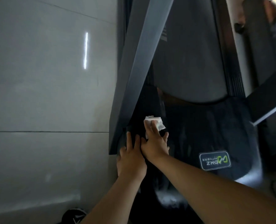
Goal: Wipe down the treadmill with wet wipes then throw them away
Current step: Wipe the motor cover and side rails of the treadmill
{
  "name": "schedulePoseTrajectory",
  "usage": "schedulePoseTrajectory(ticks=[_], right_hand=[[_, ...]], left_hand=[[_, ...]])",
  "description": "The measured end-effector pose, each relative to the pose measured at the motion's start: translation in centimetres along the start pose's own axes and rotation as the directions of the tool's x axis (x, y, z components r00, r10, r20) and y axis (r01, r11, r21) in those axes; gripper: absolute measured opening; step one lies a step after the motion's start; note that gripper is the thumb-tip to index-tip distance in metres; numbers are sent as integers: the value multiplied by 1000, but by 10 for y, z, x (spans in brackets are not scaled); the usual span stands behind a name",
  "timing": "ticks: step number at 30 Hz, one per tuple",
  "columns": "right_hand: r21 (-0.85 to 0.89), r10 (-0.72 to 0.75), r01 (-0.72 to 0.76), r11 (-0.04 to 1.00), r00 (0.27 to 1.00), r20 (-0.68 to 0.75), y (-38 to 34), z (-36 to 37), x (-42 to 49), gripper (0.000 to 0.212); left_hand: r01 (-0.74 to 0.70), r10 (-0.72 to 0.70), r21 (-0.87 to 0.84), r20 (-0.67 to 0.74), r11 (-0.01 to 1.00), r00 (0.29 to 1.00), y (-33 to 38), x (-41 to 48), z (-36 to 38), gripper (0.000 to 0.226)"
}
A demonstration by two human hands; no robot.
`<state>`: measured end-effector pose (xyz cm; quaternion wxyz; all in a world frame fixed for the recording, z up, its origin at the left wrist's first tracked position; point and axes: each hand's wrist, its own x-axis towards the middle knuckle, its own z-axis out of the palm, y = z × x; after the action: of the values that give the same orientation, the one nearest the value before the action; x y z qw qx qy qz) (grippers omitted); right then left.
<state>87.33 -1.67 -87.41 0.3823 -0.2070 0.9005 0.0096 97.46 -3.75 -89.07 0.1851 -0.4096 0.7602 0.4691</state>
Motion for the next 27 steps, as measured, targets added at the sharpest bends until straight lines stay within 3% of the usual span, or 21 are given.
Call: schedulePoseTrajectory(ticks=[11, 19, 27], right_hand=[[56, 11, -9, 998, 999, -37, 0, 1, 11, 74], [97, -4, 12, 995, 997, -82, 7, 5, 12, 70], [245, 36, 41, 969, 952, -303, -2, -1, 46, 65]], left_hand=[[-163, 181, 254, -46, 953, 982, -10, 26, -23, 92], [-246, 285, 438, -25, 865, 958, -1, 43, -32, 74], [-471, 544, 384, -102, 794, 833, -22, 74, -36, 64]])
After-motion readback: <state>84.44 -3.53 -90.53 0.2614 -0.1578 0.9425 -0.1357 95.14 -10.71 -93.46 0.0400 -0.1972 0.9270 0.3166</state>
